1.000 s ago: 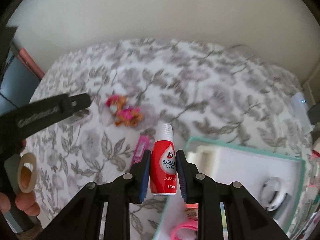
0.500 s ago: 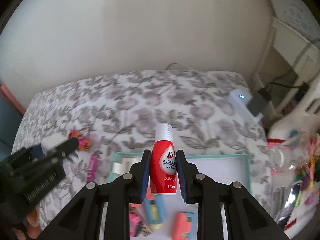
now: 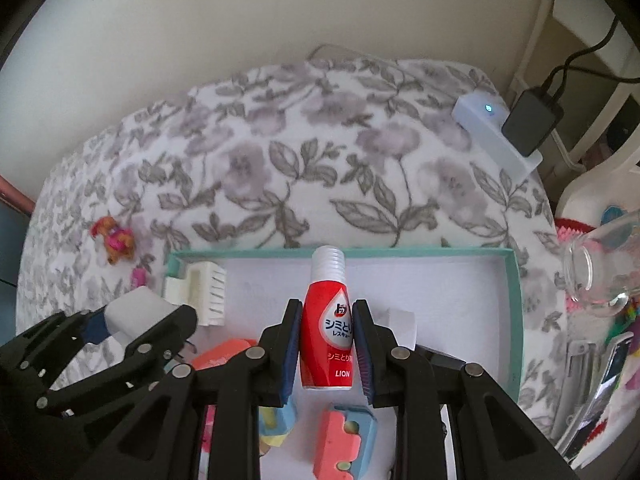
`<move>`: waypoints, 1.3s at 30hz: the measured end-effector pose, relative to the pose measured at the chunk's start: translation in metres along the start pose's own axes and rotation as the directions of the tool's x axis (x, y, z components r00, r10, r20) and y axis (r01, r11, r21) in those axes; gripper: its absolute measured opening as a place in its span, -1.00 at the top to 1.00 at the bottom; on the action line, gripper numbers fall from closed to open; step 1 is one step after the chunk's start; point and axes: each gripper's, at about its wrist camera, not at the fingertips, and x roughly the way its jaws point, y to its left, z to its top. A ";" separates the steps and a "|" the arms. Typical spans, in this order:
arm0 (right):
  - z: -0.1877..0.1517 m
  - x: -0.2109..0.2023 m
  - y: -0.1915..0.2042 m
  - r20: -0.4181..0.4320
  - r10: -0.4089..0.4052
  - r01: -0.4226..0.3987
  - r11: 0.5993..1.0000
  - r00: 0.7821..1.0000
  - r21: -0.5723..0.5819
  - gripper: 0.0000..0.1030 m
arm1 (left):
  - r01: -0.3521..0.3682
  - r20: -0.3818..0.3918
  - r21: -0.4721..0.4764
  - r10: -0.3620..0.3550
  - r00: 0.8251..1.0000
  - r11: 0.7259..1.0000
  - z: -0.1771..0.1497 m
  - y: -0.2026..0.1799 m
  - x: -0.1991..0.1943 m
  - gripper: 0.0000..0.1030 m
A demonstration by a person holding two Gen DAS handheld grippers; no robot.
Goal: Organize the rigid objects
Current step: 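Lift the red bottle and white cube and carry both over the tray, then lower the red bottle and white cube into the tray and open both grippers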
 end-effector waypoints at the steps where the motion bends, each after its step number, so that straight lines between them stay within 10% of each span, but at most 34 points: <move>1: -0.001 0.003 0.000 -0.008 -0.004 0.004 1.000 1.000 -0.001 0.47 | -0.004 -0.003 0.004 0.004 1.000 1.000 -0.001 -0.001 0.002 0.07; 16: -0.002 0.008 -0.007 -0.038 -0.016 0.016 1.000 0.999 -0.001 0.47 | 0.026 -0.048 -0.006 -0.027 0.999 1.000 -0.001 -0.005 0.012 0.07; 30: 0.011 -0.056 0.003 0.127 -0.053 0.057 0.998 0.990 -0.026 0.43 | 0.013 0.077 -0.095 -0.006 0.997 0.995 0.015 0.024 -0.035 -0.06; 34: 0.012 -0.071 0.004 0.168 -0.075 0.080 0.996 0.983 -0.023 0.12 | -0.017 0.119 -0.135 0.033 0.992 0.991 0.018 0.039 -0.047 -0.56; 39: 0.013 -0.077 0.002 0.190 -0.094 0.097 0.995 0.977 -0.006 -0.24 | -0.070 0.138 -0.189 0.098 0.986 0.979 0.019 0.059 -0.054 -0.58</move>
